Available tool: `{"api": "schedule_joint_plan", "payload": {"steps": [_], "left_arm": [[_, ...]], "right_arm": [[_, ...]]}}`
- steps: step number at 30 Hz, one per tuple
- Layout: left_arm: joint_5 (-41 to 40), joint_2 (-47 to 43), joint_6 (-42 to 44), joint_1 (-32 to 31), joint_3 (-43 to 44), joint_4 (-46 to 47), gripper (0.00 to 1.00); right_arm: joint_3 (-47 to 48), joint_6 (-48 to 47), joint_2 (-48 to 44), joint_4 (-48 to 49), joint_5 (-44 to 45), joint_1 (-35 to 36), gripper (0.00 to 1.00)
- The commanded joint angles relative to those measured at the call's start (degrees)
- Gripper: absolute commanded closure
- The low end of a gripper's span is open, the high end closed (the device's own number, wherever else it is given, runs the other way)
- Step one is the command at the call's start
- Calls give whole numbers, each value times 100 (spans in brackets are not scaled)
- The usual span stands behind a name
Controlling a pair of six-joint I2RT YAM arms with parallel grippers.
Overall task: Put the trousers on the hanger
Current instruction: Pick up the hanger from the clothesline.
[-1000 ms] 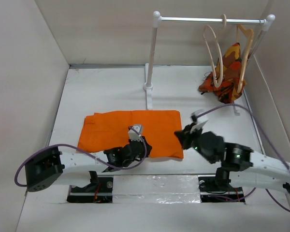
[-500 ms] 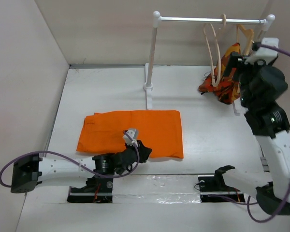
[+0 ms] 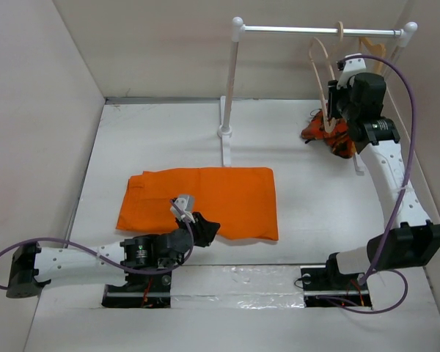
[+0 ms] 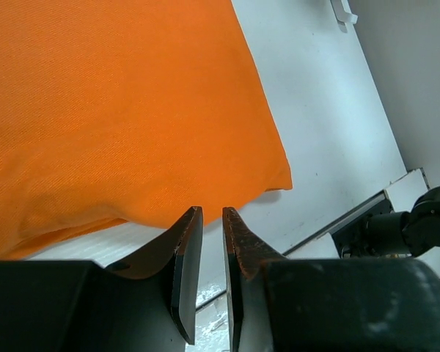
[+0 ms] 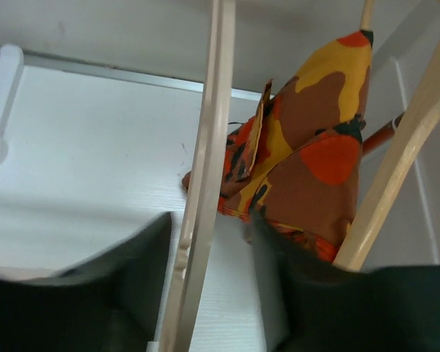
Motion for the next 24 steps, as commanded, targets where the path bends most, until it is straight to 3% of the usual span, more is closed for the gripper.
{"api": "schedule_joint_plan", "payload": {"steps": [1, 4, 5, 7, 15, 20, 24], "left_arm": [[-157, -122, 6, -78, -8, -160, 84], [-175, -78, 58, -79, 27, -116, 84], [-183, -52, 102, -79, 96, -116, 84], [-227, 27, 128, -79, 176, -142, 83], [-324, 361, 629, -79, 835, 129, 61], [-227, 651, 1060, -79, 1370, 323, 58], [-148, 923, 1472, -79, 1836, 543, 56]], "right_arm": [[-90, 32, -227, 549, -237, -3, 64], [-257, 111, -270, 725, -299, -55, 78], [-283, 138, -270, 760, -386, -56, 88], [-275, 234, -262, 787, -475, -117, 100], [-477, 516, -981, 1367, -739, -170, 100], [-959, 498, -1412, 1323, -669, -223, 100], [-2012, 586, -1913, 1482, -703, -223, 100]]}}
